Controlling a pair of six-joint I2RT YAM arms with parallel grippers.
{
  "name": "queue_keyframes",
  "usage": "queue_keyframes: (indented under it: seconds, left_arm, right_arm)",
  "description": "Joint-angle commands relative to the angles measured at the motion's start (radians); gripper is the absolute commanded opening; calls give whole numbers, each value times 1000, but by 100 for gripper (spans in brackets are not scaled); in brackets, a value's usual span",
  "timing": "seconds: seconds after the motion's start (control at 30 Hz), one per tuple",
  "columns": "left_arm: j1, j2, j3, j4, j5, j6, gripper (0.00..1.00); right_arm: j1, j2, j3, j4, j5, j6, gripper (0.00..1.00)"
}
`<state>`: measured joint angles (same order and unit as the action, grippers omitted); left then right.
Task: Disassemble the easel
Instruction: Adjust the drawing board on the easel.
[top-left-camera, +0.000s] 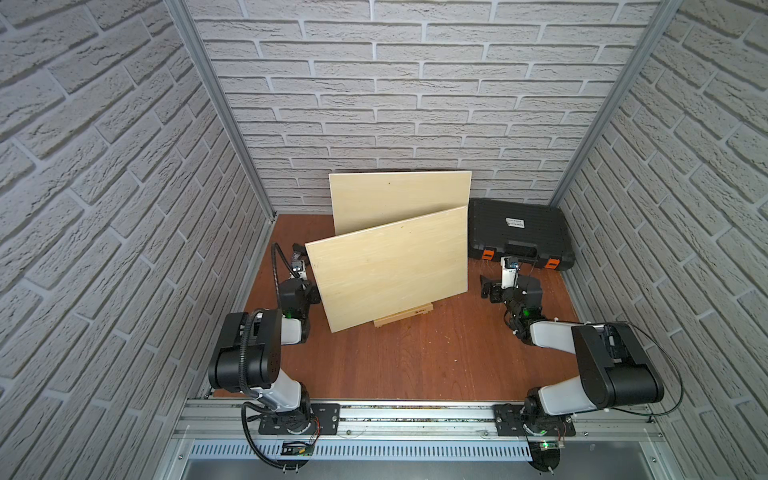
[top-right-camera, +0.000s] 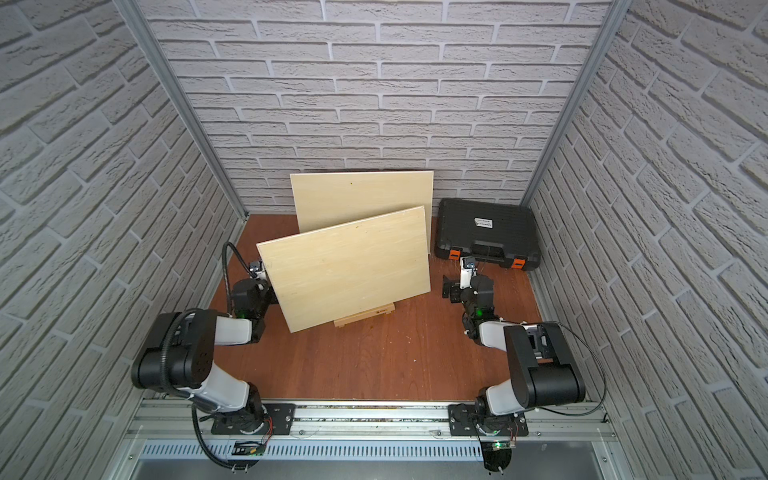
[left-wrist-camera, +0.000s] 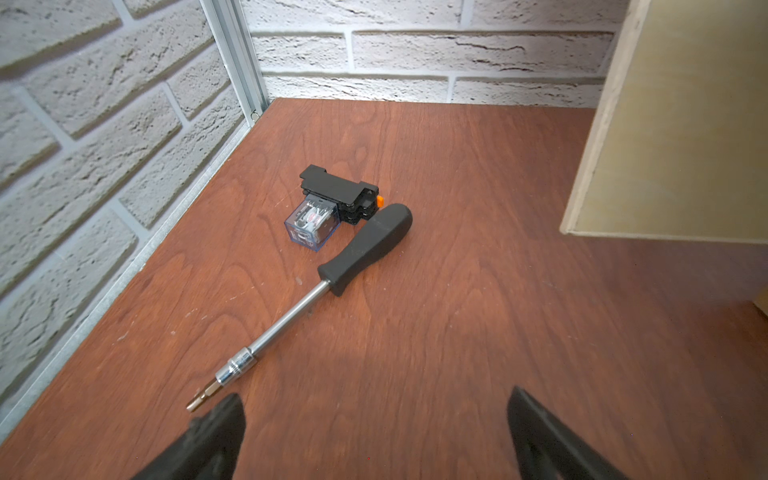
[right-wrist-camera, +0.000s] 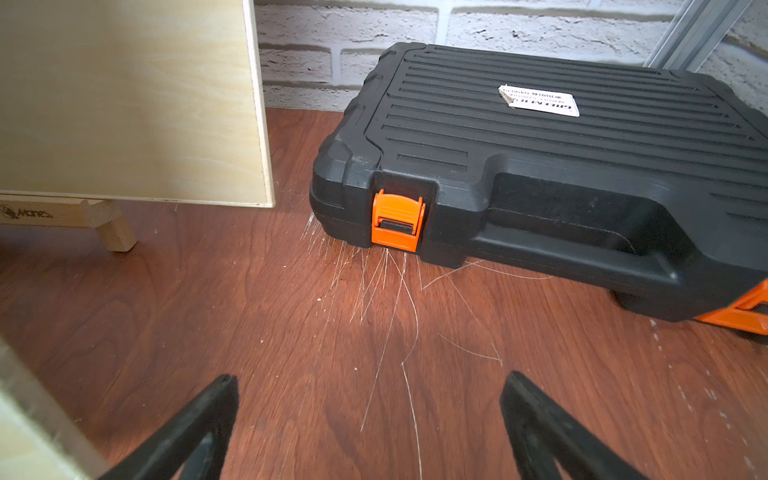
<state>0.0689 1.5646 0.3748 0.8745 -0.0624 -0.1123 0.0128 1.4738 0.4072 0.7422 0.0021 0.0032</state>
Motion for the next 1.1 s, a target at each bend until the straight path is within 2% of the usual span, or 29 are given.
queue_keyframes:
  seconds: [0.0,0.13,0.33,0.53,0.63,0.77,0.9,1.07]
  left_arm:
    - [2,5,13,43,-4,8,98]
    - [0,-36,20,1,-14,3,98]
    - [-12,-230,106,-367,-147,-10,98]
    - [-27,-386,187,-684,-202,-78,98]
    - [-27,-491,206,-840,-212,-134,98]
    - [-39,-644,221,-1041,-191,-194,98]
    - [-63,-765,247,-1211,-175,-223,98]
    - [-93,-915,254,-1349,-58,-253,98]
  right_arm:
    - [-2,3,-5,20,-3,-5,100]
    - [-1,-15,-5,13,9,-1,98]
    - [-1,-155,168,-412,106,58,94]
    - [1,-301,320,-803,133,134,95]
    - [2,-399,366,-981,63,193,95]
    - [15,-545,335,-1118,-106,332,99]
    - [117,-671,244,-1135,-174,469,100]
    - [367,-738,169,-1093,-80,609,100]
